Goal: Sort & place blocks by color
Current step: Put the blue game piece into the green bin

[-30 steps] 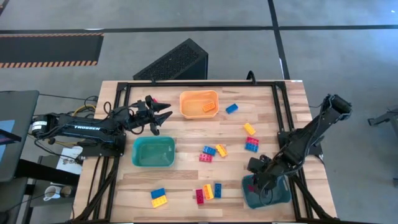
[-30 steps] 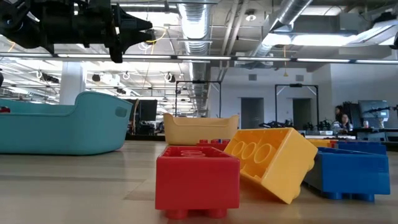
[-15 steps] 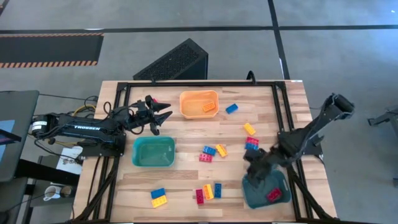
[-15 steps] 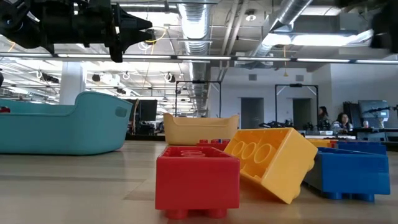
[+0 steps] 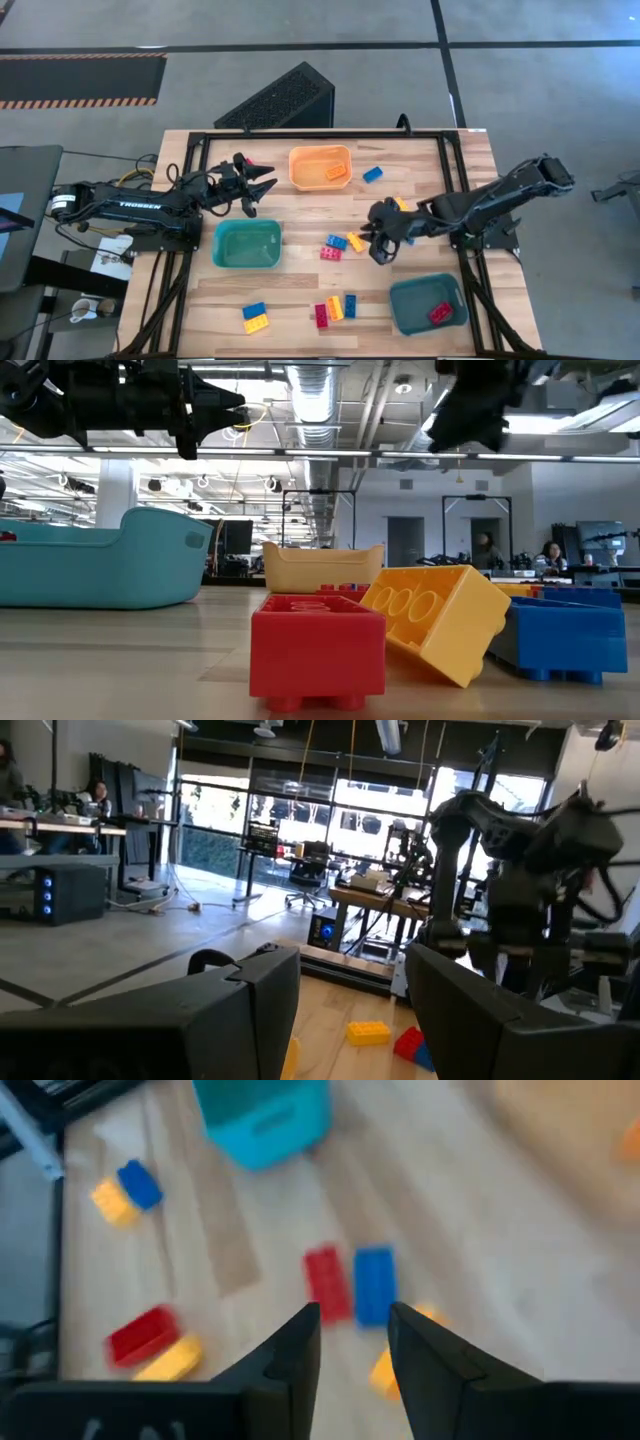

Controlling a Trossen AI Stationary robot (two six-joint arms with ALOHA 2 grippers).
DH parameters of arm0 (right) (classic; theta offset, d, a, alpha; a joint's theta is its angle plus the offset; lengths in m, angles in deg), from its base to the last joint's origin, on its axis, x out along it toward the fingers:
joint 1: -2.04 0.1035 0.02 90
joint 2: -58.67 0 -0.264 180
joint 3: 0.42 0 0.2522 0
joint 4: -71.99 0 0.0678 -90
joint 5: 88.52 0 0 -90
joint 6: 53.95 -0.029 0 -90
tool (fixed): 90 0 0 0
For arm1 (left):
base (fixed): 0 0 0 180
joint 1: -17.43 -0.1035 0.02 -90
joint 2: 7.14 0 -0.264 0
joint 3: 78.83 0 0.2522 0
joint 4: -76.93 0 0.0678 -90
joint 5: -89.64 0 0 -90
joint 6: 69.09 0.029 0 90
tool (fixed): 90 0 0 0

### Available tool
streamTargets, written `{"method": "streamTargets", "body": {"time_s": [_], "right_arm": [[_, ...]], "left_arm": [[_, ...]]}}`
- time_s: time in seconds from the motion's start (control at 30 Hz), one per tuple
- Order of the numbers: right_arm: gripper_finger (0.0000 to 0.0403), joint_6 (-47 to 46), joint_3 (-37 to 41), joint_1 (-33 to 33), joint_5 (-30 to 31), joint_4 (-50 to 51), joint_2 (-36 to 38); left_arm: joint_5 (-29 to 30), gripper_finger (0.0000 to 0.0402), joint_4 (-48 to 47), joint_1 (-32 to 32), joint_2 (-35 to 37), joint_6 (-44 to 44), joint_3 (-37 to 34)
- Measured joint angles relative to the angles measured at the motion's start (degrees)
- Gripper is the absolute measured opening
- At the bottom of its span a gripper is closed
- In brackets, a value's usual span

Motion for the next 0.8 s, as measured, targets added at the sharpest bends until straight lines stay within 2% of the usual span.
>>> {"method": "streamTargets", "body": {"time_s": [0.13,0.33,0.53,0.67,0.8], "right_arm": [[0.0118,5.74,-0.04,-1.22,2.56,-5.0,0.25],[0.0107,6.16,2.52,-3.89,2.36,-5.65,0.13],[0.0107,5.61,7.3,-6.07,2.56,-6.27,4.23],[0.0107,1.58,9.26,-8.97,5.93,-0.89,6.86],[0.0107,-5.39,10.15,-12.29,11.3,10.27,7.73]], "left_arm": [[0.61,0.0169,-0.47,0.0,-0.02,0.63,0.0],[2.64,0.0169,-1.04,-0.02,-0.73,1.55,0.0],[3.1,0.0169,-0.9,-0.02,-1.51,1.79,0.0],[3.13,0.0169,-1.01,-0.02,-1.51,1.79,0.0],[3.13,0.0169,-1.07,-0.02,-1.51,1.79,0.0]]}}
